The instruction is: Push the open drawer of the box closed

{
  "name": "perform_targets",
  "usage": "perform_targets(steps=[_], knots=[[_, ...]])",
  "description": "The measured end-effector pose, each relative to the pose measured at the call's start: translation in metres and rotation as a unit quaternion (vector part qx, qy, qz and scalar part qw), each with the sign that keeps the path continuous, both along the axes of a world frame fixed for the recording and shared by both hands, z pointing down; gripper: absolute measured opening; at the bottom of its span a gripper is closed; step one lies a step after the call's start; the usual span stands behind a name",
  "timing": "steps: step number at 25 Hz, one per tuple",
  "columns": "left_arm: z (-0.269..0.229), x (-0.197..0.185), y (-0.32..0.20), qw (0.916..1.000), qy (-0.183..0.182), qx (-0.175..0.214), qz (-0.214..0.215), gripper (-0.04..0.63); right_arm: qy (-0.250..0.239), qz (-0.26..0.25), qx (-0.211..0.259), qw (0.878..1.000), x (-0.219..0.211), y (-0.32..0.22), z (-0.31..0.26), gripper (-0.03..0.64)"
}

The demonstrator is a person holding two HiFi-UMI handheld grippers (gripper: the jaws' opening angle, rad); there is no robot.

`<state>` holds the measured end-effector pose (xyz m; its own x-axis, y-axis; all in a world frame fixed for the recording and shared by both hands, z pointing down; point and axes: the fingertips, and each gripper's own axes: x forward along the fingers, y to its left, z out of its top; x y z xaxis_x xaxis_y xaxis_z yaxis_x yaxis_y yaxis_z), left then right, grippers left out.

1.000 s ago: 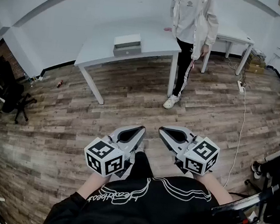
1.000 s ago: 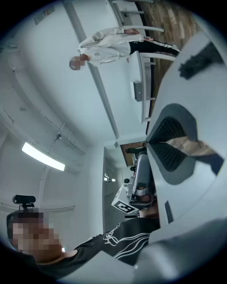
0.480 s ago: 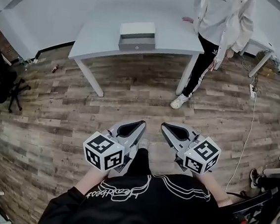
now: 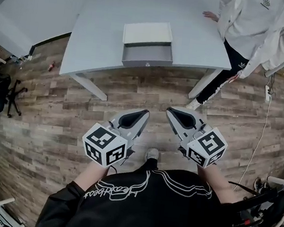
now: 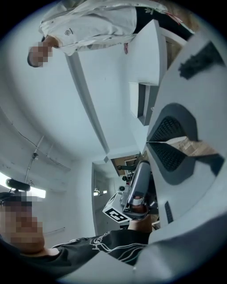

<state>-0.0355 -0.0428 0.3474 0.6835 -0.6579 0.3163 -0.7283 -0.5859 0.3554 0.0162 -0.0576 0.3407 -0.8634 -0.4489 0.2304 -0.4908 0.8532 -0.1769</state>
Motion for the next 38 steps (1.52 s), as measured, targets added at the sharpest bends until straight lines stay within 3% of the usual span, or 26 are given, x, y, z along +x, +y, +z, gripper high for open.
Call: perform_targets(steps=[15, 25, 31, 38], knots=[[0.032, -0.056, -0.085, 0.9991, 0.007, -0.034, -0.026, 0.006, 0.065, 0.008, -0.013, 0.998, -0.06, -0.104, 0.064, 0.015], [0.062, -0.097, -0.152, 0.9967, -0.003, -0.064, -0.05, 0.006, 0.129, 0.023, -0.035, 0.991, -0.091, -0.183, 0.135, 0.063], [0.076, -0.108, -0.157, 0.9959, -0.003, -0.076, -0.047, 0.006, 0.175, 0.013, -0.041, 0.984, -0.106, -0.184, 0.158, 0.069], [0.092, -0.109, -0.162, 0.9946, 0.006, -0.092, -0.049, 0.006, 0.172, 0.041, -0.011, 0.984, -0.104, -0.19, 0.161, 0.069]])
